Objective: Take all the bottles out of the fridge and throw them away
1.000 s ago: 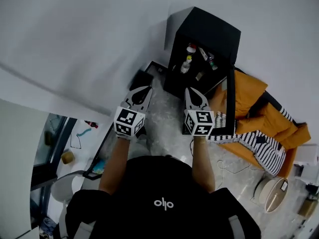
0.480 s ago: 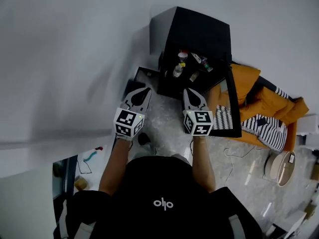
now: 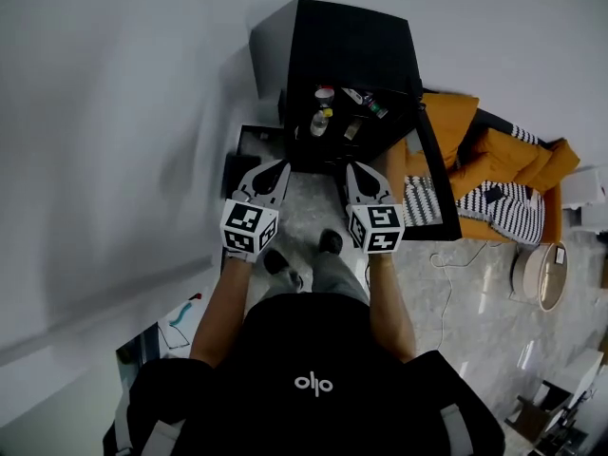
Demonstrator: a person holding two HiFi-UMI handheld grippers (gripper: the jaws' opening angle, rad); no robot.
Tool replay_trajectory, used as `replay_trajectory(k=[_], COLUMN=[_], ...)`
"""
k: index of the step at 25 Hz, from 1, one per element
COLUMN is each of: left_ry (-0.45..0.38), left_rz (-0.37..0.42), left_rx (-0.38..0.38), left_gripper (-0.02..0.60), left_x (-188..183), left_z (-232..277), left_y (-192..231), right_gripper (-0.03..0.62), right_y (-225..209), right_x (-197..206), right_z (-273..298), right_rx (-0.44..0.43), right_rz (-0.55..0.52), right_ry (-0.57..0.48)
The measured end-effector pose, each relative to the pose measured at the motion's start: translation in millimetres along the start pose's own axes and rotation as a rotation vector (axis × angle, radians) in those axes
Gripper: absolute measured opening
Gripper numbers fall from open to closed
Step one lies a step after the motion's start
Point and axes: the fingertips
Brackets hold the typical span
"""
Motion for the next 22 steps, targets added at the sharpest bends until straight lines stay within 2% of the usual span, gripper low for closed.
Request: replay_trajectory(k=[7,11,16,22], left_ry=[-0.013,-0.006,-0.039,0.007], left_rz=[-0.006,-0.012,-0.019,-0.031], left_rx=[0.005,-0.029,-0.09,-0.16], left_gripper=[0.0,-0.002,-0.002,0.0], left_x=[-0.8,-1.0,0.8,29.1], left_z=[46.7,81.1,124.7,172.4], left_y=[-7.8,-4.3,7.3,26.7], right_gripper=[0.002,0.002,0.002,0.002], right_y=[-37.8,-64.9,-89.8,-106.9], right_x=[9.8,7.5,6.8,14.9], right_z=[20.4,41.6,70.3,105.4], right_rx=[-0.016,-0.03,-0.062,-0.114], right_rz=[0.016,0.037,0.025,-0.02], right_ry=[-0.009,-0.024,-0.029,-0.01])
Point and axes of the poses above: the fingertips, and each gripper's own axes: z forward along the fingers, y to its left, x out of its underside, and after that the axes turned 8 degrees about -z, right-handed
